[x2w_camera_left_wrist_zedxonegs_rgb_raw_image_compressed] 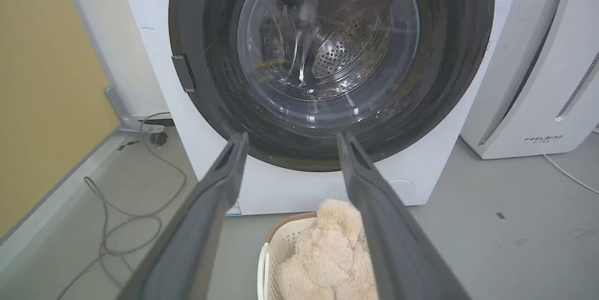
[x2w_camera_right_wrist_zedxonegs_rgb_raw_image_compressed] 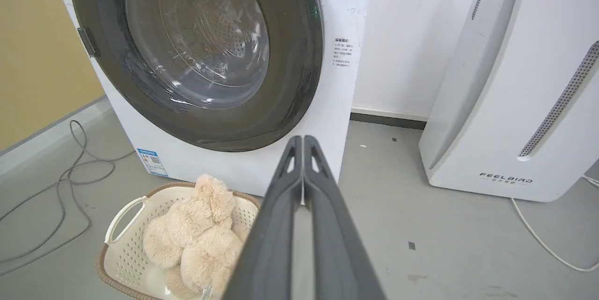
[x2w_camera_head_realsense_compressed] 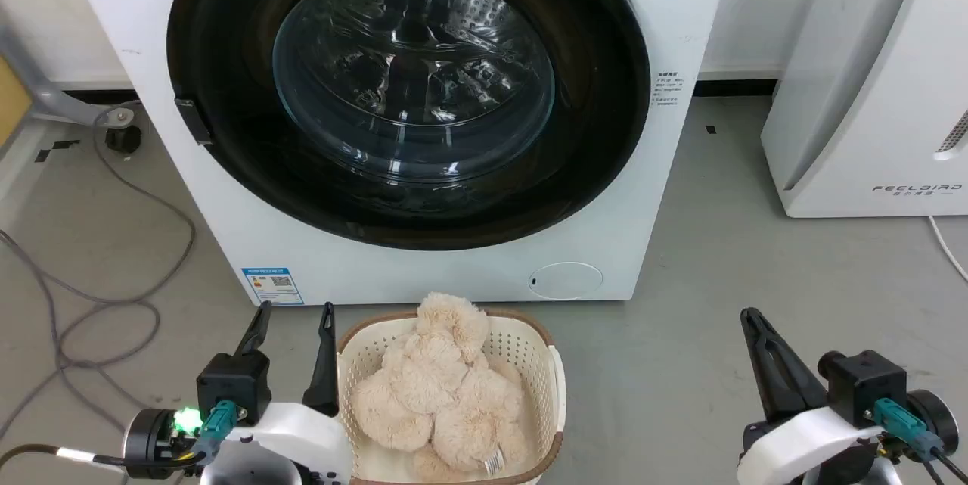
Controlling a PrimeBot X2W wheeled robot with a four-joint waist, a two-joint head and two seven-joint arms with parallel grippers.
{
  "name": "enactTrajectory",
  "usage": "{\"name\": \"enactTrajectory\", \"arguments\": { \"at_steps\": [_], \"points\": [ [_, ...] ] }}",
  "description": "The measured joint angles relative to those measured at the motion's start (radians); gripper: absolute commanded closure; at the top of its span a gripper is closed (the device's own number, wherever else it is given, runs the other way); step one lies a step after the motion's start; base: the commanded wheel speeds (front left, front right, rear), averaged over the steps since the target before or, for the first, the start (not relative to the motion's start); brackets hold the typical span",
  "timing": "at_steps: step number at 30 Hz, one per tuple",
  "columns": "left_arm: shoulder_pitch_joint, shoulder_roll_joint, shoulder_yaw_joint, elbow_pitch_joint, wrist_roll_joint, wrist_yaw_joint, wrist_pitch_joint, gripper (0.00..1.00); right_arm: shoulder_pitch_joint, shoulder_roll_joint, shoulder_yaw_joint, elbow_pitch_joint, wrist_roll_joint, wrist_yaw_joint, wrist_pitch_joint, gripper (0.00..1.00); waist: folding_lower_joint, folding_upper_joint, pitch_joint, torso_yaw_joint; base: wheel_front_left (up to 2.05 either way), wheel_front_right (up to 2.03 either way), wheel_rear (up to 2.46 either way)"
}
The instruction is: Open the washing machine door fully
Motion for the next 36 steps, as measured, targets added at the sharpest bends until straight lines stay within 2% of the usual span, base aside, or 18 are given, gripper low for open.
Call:
{"name": "enactTrajectory", "arguments": {
  "at_steps": [5, 13, 18, 26, 36],
  "points": [
    [0.0, 0.0, -0.005, 0.004, -0.016, 0.0, -0.009, 0.0, 0.0, 0.0, 0.002, 0.003, 0.074, 0.0, -0.01, 1.0, 0.0, 0.0, -0.001, 0.0, 0.0, 0.0, 0.0],
    [-0.001, 0.0, -0.016, 0.013, -0.031, 0.0, -0.026, 0.0, -0.002, 0.0, 0.008, 0.011, 0.324, 0.0, -0.026, 1.0, 0.0, 0.0001, -0.001, -0.001, 0.0, 0.0, 0.0],
    [-0.003, 0.0, -0.024, 0.016, -0.043, -0.001, -0.035, 0.0, -0.013, 0.0, 0.005, 0.02, 0.412, 0.0, -0.035, 1.0, 0.0, 0.0001, 0.003, -0.001, 0.0, 0.0, 0.0],
    [-0.027, 0.0, -0.029, 0.013, -0.053, -0.001, -0.053, 0.0, -0.101, -0.009, -0.016, 0.048, 0.55, 0.0, -0.044, 1.0, 0.0, 0.0, 0.029, -0.003, 0.0, 0.0, 0.0],
    [-0.069, 0.0, -0.031, 0.005, -0.061, -0.009, -0.074, 0.0, -0.294, -0.049, -0.023, 0.151, 0.728, 0.0, -0.042, 1.0, 0.0, 0.0, 0.092, -0.002, 0.0, 0.0, 0.0]
  ]
}}
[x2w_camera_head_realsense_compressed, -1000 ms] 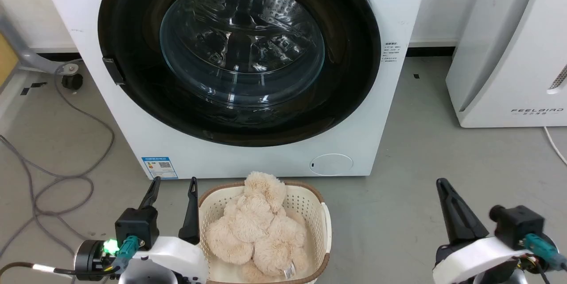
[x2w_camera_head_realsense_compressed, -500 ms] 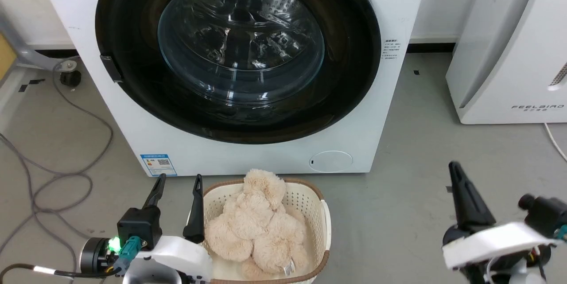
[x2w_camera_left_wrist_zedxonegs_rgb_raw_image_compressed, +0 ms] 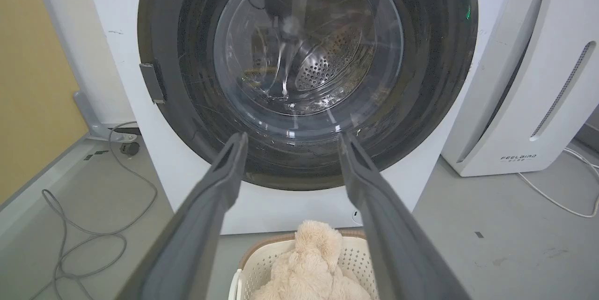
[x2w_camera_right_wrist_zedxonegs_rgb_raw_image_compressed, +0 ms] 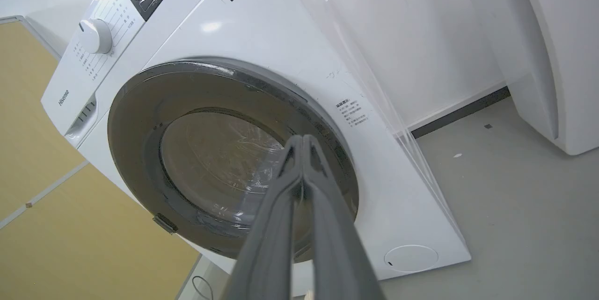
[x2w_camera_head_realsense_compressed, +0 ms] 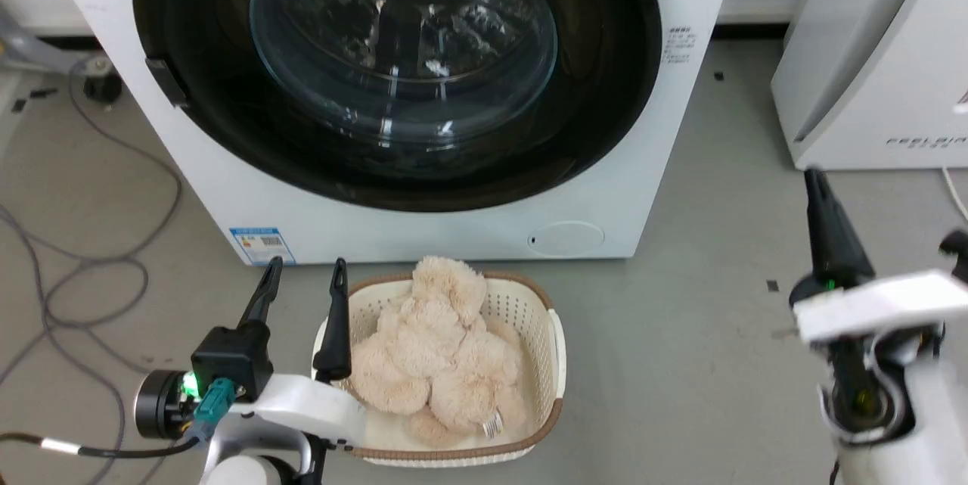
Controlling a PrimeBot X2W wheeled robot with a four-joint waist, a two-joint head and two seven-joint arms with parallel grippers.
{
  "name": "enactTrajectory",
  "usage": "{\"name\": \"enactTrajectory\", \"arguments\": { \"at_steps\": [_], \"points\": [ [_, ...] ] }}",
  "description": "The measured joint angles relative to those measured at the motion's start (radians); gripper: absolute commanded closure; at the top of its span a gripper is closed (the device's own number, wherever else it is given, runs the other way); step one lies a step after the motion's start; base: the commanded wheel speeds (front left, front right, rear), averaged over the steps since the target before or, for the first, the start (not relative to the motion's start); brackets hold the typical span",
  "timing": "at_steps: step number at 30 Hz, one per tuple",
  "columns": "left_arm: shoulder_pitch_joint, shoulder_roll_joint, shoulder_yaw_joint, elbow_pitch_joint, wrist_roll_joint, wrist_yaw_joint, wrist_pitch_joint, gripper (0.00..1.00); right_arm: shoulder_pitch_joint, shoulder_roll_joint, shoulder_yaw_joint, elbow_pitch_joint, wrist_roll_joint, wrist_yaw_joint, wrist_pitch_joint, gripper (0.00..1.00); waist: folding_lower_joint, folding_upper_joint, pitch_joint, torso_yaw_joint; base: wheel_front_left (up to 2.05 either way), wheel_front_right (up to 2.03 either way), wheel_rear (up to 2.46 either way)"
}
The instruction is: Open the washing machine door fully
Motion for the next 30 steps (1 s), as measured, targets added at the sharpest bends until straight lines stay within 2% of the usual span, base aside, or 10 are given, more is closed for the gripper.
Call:
{"name": "enactTrajectory", "arguments": {
  "at_steps": [16, 30],
  "points": [
    [-0.081, 0.0, -0.017, -0.019, -0.018, -0.023, -0.032, 0.0, -0.426, -0.119, 0.114, 0.254, 0.225, 0.0, 0.074, 1.0, 0.0, 0.0, 0.113, 0.029, 0.0, 0.0, 0.0],
    [-0.145, 0.0, -0.04, -0.055, -0.042, -0.027, -0.063, 0.0, -0.874, -0.165, 0.296, 0.571, 0.309, 0.0, 0.154, 1.0, 0.0001, 0.0, 0.219, 0.057, 0.0, 0.0, 0.0]
  ]
}}
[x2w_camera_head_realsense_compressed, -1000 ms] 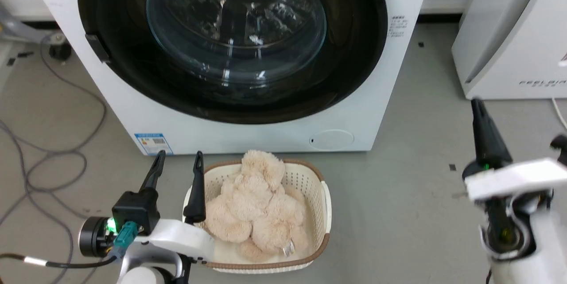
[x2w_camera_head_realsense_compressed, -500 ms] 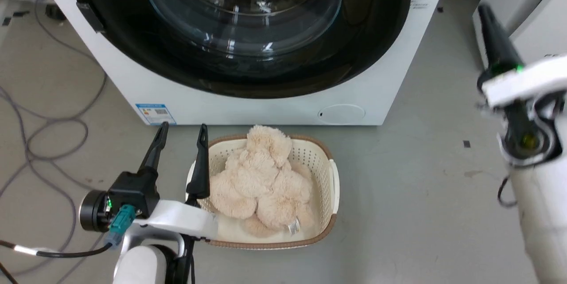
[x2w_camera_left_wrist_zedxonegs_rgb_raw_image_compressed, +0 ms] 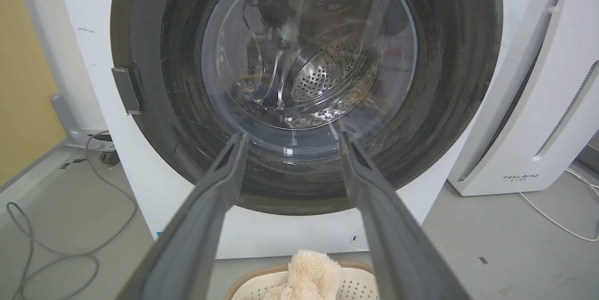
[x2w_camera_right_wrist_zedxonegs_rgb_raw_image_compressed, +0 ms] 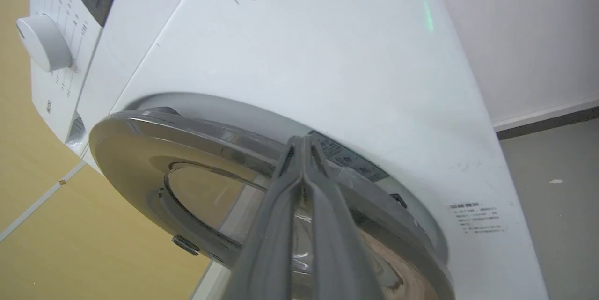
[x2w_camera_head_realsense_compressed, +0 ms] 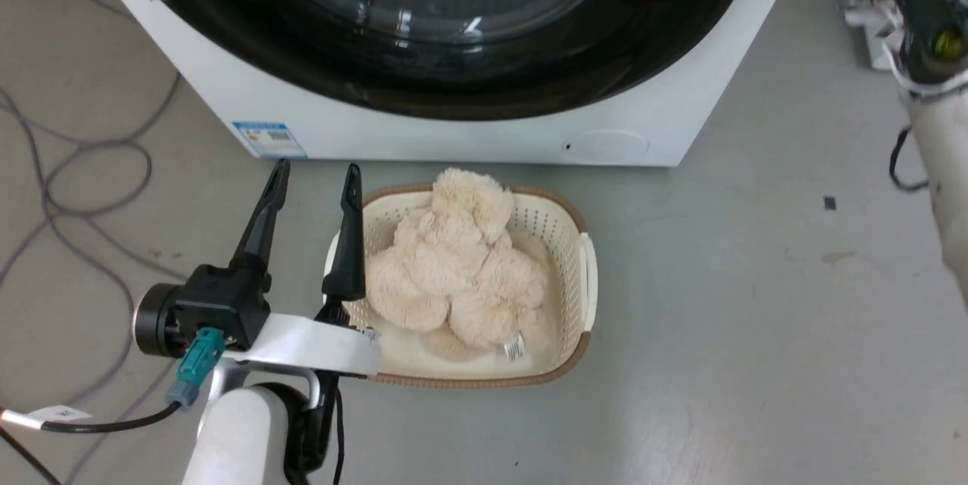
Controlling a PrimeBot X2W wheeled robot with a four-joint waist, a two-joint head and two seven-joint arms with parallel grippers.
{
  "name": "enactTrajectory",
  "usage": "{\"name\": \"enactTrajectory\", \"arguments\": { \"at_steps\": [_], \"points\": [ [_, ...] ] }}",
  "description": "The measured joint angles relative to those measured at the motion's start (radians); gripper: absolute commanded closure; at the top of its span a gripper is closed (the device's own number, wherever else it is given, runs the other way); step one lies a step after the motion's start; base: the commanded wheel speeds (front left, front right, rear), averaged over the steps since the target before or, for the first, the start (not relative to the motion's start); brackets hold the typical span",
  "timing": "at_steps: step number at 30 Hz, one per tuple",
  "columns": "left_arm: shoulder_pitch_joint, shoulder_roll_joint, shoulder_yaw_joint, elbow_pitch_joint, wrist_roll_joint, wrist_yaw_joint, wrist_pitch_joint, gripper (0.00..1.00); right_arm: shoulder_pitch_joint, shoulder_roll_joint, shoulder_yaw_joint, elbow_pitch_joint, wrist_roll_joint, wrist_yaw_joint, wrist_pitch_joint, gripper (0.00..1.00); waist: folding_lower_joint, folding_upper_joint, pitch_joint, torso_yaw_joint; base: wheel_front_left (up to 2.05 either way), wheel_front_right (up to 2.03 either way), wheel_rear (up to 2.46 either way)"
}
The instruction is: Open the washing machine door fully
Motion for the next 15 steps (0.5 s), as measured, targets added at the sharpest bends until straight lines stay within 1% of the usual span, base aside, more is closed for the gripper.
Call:
{"name": "enactTrajectory", "arguments": {
  "at_steps": [5, 9, 15],
  "points": [
    [-0.02, 0.0, -0.007, -0.009, -0.008, 0.0, -0.01, 0.0, -0.128, 0.004, 0.072, 0.102, 0.017, 0.0, 0.058, 1.0, 0.0, 0.0, 0.042, 0.008, 0.0, 0.0, 0.0],
    [-0.037, 0.0, -0.012, -0.012, -0.016, 0.0, -0.018, 0.0, -0.205, 0.008, 0.135, 0.156, 0.023, 0.0, 0.114, 1.0, 0.0, 0.0, 0.071, 0.011, 0.0, 0.0, 0.0],
    [-0.06, 0.0, -0.021, -0.012, -0.028, 0.0, -0.03, 0.0, -0.314, 0.004, 0.199, 0.225, 0.059, 0.0, 0.195, 1.0, 0.0, 0.0, 0.106, 0.015, 0.0, 0.0, 0.0]
  ]
}}
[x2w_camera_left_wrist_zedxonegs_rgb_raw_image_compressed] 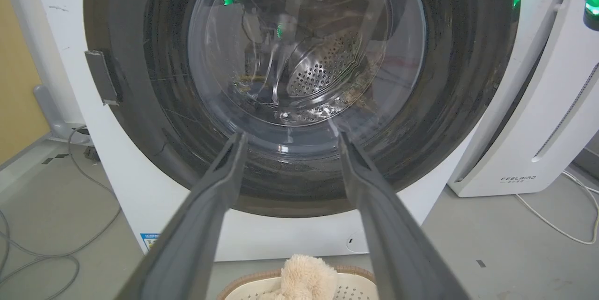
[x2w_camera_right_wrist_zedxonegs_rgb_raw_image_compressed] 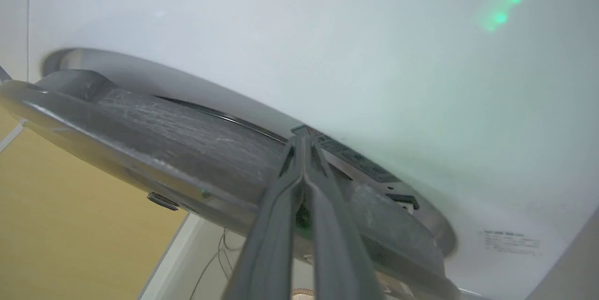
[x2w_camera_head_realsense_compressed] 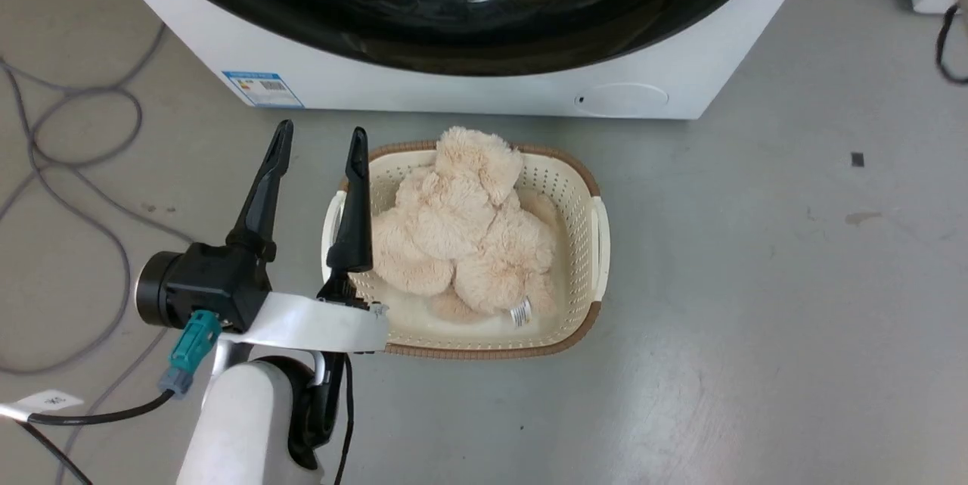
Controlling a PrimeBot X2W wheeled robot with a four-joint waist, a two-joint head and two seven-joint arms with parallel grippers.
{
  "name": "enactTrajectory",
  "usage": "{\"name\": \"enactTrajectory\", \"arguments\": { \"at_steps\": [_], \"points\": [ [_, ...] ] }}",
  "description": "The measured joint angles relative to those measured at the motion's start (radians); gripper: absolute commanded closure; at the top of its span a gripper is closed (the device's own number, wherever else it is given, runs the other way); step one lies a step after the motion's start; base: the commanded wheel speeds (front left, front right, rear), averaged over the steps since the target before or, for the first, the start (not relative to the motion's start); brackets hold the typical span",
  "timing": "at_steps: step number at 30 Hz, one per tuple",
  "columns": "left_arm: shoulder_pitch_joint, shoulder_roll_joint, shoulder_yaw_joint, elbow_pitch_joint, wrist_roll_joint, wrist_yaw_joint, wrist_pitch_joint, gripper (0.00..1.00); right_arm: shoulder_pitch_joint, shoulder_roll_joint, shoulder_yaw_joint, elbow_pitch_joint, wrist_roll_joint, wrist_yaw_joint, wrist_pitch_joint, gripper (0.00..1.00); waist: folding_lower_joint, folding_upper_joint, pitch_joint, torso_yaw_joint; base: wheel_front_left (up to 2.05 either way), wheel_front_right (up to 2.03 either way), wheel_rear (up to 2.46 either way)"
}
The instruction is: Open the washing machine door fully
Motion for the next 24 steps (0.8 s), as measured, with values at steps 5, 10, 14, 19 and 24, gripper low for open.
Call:
{"name": "enactTrajectory", "arguments": {
  "at_steps": [5, 10, 14, 19, 24],
  "points": [
    [-0.012, 0.0, -0.01, -0.001, -0.009, 0.0, -0.01, 0.0, -0.079, -0.012, 0.044, 0.047, 0.051, 0.0, 0.115, 1.0, 0.0, 0.0, 0.022, 0.002, 0.0, 0.0, 0.0],
    [-0.024, 0.0, -0.019, -0.001, -0.017, 0.0, -0.019, 0.0, -0.141, -0.029, 0.084, 0.074, 0.112, 0.0, 0.248, 1.0, 0.0, 0.0, 0.039, 0.005, 0.0, 0.0, 0.0],
    [-0.036, 0.0, -0.028, -0.001, -0.026, 0.0, -0.029, 0.0, -0.173, -0.039, 0.109, 0.092, 0.171, 0.0, 0.339, 1.0, 0.0001, 0.0, 0.05, 0.008, 0.0, 0.0, 0.0],
    [-0.04, 0.0, -0.038, 0.0, -0.034, 0.0, -0.039, 0.0, -0.204, -0.048, 0.133, 0.113, 0.247, 0.0, 0.433, 1.0, 0.0, 0.0, 0.06, 0.011, 0.0, 0.0, 0.0],
    [-0.045, 0.0, -0.048, 0.009, -0.043, 0.0, -0.051, 0.0, -0.224, -0.072, 0.156, 0.128, 0.323, 0.0, 0.514, 1.0, -0.0001, 0.0, 0.057, 0.013, 0.0, 0.0, 0.0]
  ]
}}
